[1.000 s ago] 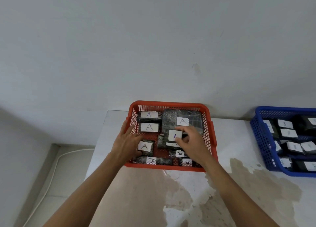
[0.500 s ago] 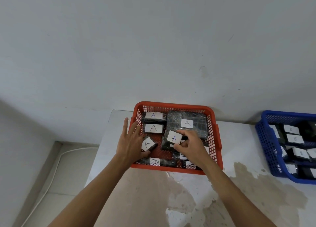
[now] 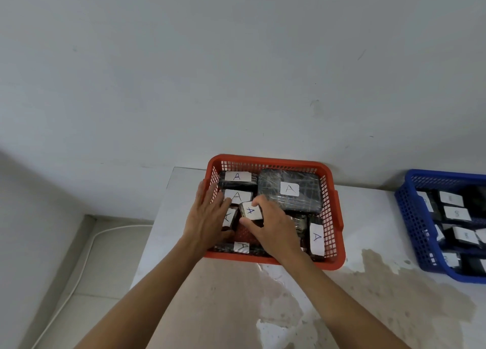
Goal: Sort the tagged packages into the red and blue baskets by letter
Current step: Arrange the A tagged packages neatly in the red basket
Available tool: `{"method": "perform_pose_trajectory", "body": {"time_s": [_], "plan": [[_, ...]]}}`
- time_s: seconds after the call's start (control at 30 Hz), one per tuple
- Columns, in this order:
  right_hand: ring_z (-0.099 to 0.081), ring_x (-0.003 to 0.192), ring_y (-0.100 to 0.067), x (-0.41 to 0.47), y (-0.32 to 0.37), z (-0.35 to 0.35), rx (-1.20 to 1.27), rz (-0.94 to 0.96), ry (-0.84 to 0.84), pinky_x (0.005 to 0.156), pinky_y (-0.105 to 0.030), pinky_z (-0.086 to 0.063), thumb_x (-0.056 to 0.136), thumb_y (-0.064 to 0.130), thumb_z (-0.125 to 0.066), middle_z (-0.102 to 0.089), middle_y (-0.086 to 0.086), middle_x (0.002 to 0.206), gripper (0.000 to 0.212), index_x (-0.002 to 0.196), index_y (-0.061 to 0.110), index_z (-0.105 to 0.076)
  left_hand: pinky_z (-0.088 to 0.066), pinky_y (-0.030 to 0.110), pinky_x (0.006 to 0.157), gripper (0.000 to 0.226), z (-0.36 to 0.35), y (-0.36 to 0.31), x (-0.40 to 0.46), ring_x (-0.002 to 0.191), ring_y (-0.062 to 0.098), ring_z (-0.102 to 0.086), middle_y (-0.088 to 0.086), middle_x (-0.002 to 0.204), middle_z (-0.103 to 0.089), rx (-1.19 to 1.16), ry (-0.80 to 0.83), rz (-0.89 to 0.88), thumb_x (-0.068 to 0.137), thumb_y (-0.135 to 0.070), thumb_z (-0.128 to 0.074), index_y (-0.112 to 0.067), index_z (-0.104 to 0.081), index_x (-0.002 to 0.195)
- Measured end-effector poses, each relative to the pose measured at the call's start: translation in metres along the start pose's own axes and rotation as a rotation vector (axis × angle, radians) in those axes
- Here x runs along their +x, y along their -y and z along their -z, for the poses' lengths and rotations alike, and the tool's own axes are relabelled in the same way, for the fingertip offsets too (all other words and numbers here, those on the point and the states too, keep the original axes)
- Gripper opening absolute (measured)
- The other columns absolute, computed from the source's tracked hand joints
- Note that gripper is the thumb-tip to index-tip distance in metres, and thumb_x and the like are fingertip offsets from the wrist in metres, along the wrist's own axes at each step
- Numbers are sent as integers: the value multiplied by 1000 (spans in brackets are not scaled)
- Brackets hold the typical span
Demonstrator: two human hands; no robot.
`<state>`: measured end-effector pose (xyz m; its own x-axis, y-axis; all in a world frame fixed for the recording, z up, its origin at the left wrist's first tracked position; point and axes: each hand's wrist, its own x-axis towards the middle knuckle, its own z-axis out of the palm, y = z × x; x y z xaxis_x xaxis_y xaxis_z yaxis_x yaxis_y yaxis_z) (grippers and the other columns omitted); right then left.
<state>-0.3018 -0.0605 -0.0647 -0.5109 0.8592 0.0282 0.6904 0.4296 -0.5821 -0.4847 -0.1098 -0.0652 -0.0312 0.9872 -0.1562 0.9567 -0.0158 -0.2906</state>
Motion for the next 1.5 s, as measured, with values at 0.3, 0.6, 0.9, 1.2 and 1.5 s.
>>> {"method": "perform_pose_trajectory", "body": {"time_s": [0.3,0.6,0.9,1.2,1.5], "plan": [[-56,71,-14,3,7,-22,-41,-30,70,61,-28,-44,83,54,-70,-58,9,89,38,100,29,-47,11,60,115,52,5,5,-3,146,37,-14,11,151,-39,32,8,-53,90,-54,-52,-22,-58,130],[-66,83,-23,9,-1,-30,-130,-56,182,75,-36,-52,89,39,-65,-69,-2,92,64,145,29,-35,9,62,113,58,8,11,13,148,37,-5,6,145,-47,82,80,-73,84,-50,-60,-20,-49,132],[-71,83,-27,22,16,-37,-520,-17,219,58,-31,-39,84,11,-68,-70,-8,95,45,123,9,-46,5,64,112,71,4,13,18,147,39,-4,8,152,-38,127,41,-124,79,-61,-62,-22,-48,137],[-67,99,-31,21,5,-31,-395,21,230,77,-39,-53,89,34,-69,-66,-7,120,67,146,17,-37,7,63,114,72,2,14,12,145,36,-20,6,149,-43,1,-53,-110,79,-57,-65,-23,-45,140],[-52,100,-13,-35,-58,47,-206,49,-152,86,-32,-44,87,50,-67,-62,10,102,46,129,31,-63,-8,62,116,51,-20,-4,-42,132,24,-45,-5,123,-64,-403,-233,52,83,-68,-50,-30,-66,113]]}}
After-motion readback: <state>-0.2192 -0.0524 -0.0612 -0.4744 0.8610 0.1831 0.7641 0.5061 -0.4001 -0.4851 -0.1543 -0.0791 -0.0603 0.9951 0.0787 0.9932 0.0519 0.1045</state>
